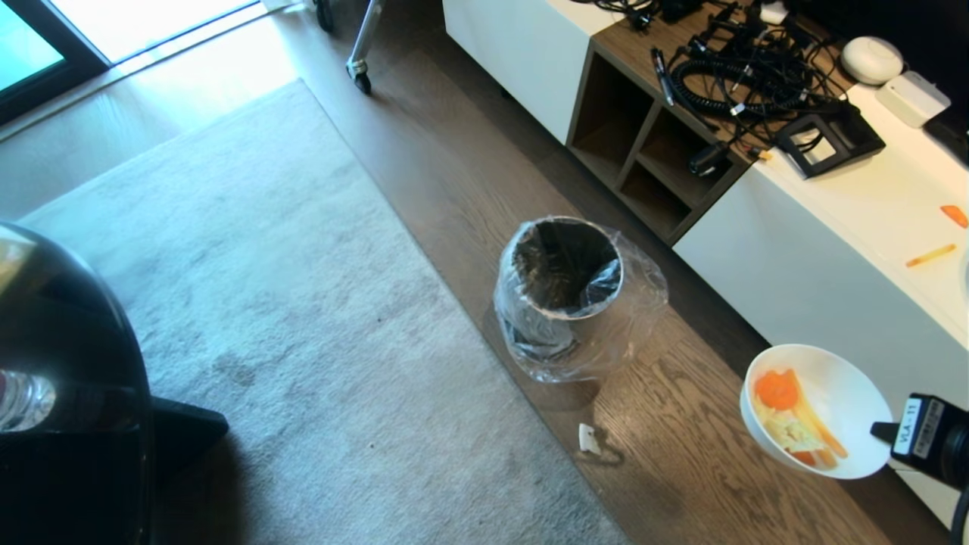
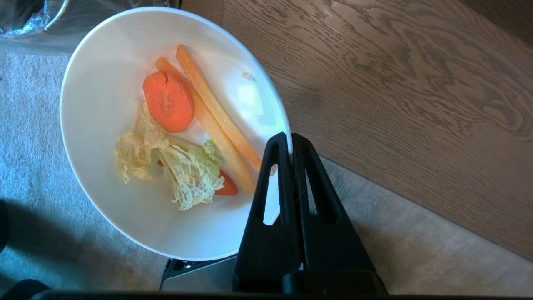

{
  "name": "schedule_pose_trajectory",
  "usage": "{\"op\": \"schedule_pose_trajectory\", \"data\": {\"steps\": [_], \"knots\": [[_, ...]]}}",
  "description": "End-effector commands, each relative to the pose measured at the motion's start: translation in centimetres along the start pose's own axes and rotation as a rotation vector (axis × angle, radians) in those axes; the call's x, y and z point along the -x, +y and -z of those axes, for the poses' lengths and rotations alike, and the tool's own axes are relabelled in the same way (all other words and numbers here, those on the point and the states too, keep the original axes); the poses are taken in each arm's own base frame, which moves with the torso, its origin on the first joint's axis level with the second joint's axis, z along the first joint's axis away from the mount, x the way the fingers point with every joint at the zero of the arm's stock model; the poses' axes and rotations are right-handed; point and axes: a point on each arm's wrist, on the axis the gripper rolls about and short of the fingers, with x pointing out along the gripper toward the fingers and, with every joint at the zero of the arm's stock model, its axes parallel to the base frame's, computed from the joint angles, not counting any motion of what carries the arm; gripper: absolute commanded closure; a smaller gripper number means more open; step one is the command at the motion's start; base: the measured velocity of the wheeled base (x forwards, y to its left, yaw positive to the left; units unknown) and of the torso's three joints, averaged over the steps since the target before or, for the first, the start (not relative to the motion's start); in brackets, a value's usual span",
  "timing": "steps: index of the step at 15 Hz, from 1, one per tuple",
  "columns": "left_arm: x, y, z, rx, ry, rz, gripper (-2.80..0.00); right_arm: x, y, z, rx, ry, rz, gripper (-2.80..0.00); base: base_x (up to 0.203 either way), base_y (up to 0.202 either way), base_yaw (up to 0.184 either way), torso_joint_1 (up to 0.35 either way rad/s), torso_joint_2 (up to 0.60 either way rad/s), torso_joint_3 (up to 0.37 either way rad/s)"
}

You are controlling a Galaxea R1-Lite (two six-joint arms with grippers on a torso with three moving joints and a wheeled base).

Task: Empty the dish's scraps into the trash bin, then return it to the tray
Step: Move the bowl over the trash can

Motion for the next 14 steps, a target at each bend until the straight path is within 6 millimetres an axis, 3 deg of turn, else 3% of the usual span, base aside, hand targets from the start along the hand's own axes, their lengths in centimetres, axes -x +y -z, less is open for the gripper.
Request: {"op": "schedule_pose_trajectory", "data": {"steps": [1, 9, 14], "knots": [[0.0, 0.0, 0.0, 0.001, 0.0, 0.0, 0.0, -0.1, 0.3, -0.3, -0.011, -0.02, -0.014, 0.0, 0.0, 0.0, 0.0, 0.006, 0.0, -0.199], [0.0, 0.0, 0.0, 0.001, -0.001, 0.0, 0.0, -0.4, 1.4, -1.4, 0.04, -0.115, -0.084, 0.0, 0.0, 0.0, 0.0, 0.0, 0.0, -0.193], [0.0, 0.0, 0.0, 0.001, -0.001, 0.0, 0.0, -0.2, 2.5, -3.0, 0.064, -0.155, -0.107, 0.0, 0.0, 0.0, 0.0, 0.002, 0.0, -0.03]]}}
